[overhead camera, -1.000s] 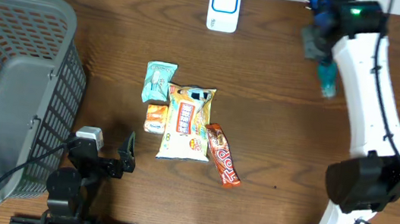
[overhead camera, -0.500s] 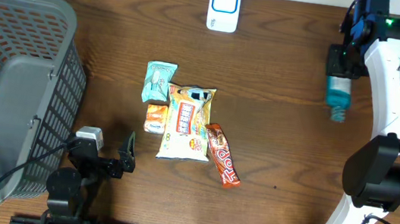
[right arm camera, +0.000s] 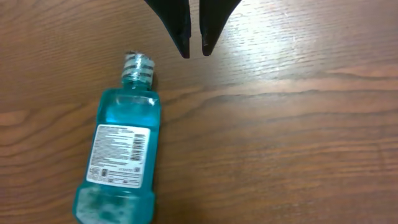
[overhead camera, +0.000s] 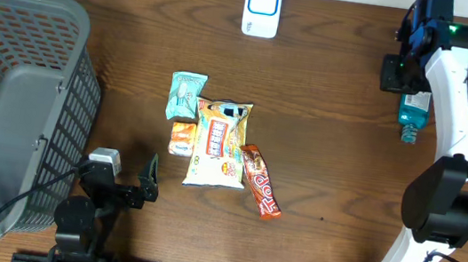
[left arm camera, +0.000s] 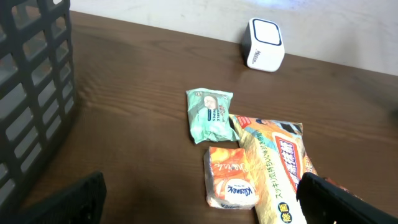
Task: Scan the item barcode
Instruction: 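Move the bottle to the table's right edge and set it down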
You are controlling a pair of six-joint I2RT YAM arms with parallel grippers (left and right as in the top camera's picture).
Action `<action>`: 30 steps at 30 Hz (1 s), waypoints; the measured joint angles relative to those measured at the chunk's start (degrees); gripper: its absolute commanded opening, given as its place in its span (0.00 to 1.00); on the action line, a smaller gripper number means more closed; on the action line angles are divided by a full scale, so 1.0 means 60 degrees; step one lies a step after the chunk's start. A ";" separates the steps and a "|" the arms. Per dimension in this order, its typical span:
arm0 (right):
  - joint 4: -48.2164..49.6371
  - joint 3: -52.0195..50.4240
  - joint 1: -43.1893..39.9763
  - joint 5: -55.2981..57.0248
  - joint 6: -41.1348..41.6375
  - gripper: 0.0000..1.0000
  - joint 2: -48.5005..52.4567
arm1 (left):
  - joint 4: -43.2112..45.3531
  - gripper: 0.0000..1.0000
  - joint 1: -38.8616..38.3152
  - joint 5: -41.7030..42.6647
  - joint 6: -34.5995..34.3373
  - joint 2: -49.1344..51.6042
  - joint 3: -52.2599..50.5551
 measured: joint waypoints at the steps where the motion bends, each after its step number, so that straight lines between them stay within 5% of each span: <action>1: 0.0106 -0.0051 -0.0044 -0.0004 -0.0025 0.30 0.0000 | 0.0000 0.98 0.0000 0.0000 0.0000 0.0000 0.0000; 6: 0.0586 -0.0630 -0.0379 0.0000 0.0248 0.74 -0.0004 | 0.0000 0.98 0.0000 0.0000 0.0000 0.0000 0.0000; 10: 0.1596 -0.1534 -0.0798 0.0000 0.0583 0.99 -0.0004 | 0.0000 0.98 0.0000 0.0000 0.0000 0.0000 0.0000; 25: 0.4728 -0.2539 -0.1111 0.0758 0.1060 0.99 0.1428 | 0.0000 0.98 0.0000 0.0000 0.0000 0.0000 0.0000; 27: 0.4856 -0.2466 -0.1279 0.0714 0.1169 0.91 0.1672 | 0.0000 0.98 0.0000 0.0000 0.0000 0.0000 0.0000; 30: 0.4874 -0.2441 -0.1606 0.0408 0.1235 0.67 0.1756 | 0.0000 0.98 0.0000 0.0000 0.0000 0.0000 0.0000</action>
